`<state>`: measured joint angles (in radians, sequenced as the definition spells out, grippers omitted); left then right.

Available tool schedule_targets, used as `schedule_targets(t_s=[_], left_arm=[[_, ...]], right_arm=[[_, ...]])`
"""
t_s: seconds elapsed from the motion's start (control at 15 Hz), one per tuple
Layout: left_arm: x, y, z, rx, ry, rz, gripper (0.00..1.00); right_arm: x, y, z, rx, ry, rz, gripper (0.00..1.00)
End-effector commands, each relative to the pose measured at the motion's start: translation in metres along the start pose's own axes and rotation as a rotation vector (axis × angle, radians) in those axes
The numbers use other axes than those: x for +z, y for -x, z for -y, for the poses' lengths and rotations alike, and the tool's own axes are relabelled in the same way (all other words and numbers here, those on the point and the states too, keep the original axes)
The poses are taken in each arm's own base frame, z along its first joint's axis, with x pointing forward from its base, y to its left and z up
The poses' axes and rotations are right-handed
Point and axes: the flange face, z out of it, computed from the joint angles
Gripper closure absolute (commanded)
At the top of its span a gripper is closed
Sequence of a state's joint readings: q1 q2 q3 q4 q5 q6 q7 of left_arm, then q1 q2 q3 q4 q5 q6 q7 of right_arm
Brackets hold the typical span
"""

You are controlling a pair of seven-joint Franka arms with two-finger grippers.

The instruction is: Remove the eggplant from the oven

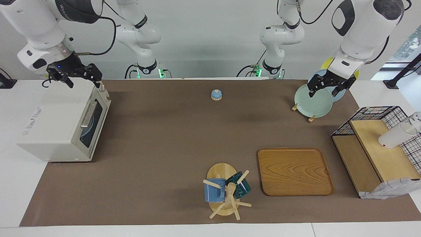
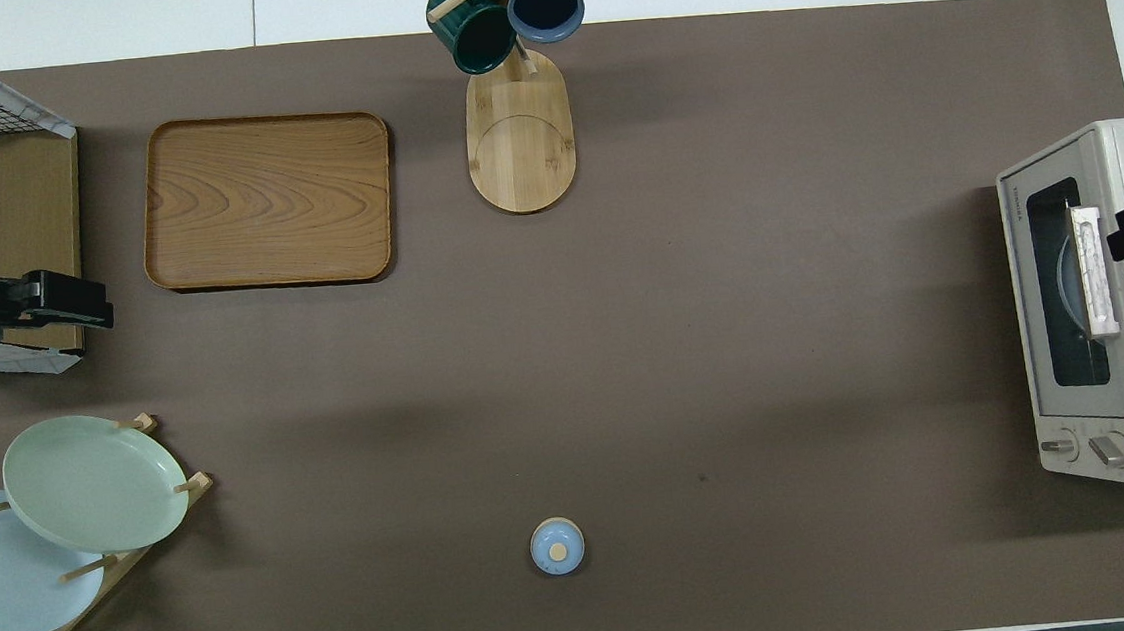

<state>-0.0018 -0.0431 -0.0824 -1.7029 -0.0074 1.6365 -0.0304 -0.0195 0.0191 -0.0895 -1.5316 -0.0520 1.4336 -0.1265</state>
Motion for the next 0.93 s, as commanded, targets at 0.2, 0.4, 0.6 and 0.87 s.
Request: schedule_targets(t_s=[0.2, 0.4, 0.6, 0.87], left_arm=[[-0.006, 0.005, 0.003, 0.001, 0.005, 0.0, 0.0], [-0.006, 0.005, 0.003, 0.001, 0.005, 0.0, 0.0], [-0.006, 0.005, 0.003, 0.001, 0.005, 0.0, 0.0], [-0.006, 0.005, 0.003, 0.001, 0.005, 0.0, 0.0]], right_arm=[[-0.006, -0.002, 0.003, 0.005, -0.015, -0.044, 0.0], [-0.002, 0.0, 0.001, -0.007, -0.019, -0.046, 0.0], [0.008, 0.0, 0.002, -0.019, -0.021, -0.062, 0.95], [0.043, 0.005, -0.003, -0.059, -0.002, -0.149, 1.0]])
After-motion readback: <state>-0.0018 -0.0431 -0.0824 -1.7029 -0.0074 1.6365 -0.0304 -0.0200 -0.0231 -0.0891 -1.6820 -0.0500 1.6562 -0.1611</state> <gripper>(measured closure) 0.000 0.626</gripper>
